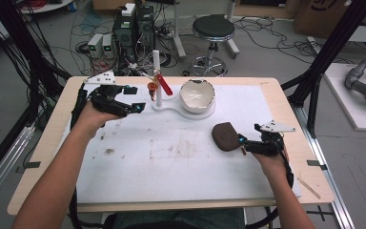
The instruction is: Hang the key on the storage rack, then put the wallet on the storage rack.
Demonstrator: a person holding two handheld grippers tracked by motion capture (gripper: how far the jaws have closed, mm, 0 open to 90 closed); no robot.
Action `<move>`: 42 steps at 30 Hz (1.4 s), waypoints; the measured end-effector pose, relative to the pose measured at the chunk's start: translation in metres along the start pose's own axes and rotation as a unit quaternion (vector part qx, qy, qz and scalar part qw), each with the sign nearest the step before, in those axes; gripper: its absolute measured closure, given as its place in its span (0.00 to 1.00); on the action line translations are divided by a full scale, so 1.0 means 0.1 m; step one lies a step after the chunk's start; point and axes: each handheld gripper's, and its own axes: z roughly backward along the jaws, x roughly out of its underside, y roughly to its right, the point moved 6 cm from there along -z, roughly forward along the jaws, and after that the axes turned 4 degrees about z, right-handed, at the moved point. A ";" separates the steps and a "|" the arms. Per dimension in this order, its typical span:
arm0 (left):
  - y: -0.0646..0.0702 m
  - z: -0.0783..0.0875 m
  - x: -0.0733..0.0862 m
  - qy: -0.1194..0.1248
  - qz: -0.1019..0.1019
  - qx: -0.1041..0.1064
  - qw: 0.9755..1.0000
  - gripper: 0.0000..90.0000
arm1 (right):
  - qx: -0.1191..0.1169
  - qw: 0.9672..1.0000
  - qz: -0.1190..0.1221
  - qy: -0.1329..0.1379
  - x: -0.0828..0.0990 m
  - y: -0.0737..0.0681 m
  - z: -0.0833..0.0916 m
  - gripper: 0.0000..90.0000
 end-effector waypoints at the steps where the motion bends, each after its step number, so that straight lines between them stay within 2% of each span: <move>1: 0.01 0.00 0.04 -0.005 0.001 0.001 1.000 0.23 | 0.000 1.000 0.000 0.000 0.00 0.00 0.00 0.22; 9: 0.10 0.01 0.33 -0.010 0.004 0.007 1.000 0.22 | 0.000 1.000 -0.001 -0.001 0.01 -0.01 0.01 0.22; 16: 0.15 0.06 0.56 -0.011 0.013 0.002 1.000 0.22 | 0.001 1.000 0.001 -0.002 0.01 -0.01 0.01 0.22; 26: 0.09 0.24 0.63 -0.006 0.009 -0.024 1.000 0.22 | 0.003 1.000 0.003 -0.002 0.02 -0.03 0.04 0.22; 35: 0.06 0.24 0.80 -0.019 0.015 -0.029 0.999 0.22 | 0.000 1.000 0.000 -0.001 0.02 -0.06 0.06 0.22; 42: 0.04 0.23 0.85 -0.023 0.017 -0.030 0.999 0.22 | -0.007 1.000 -0.002 -0.009 0.08 -0.09 0.08 0.22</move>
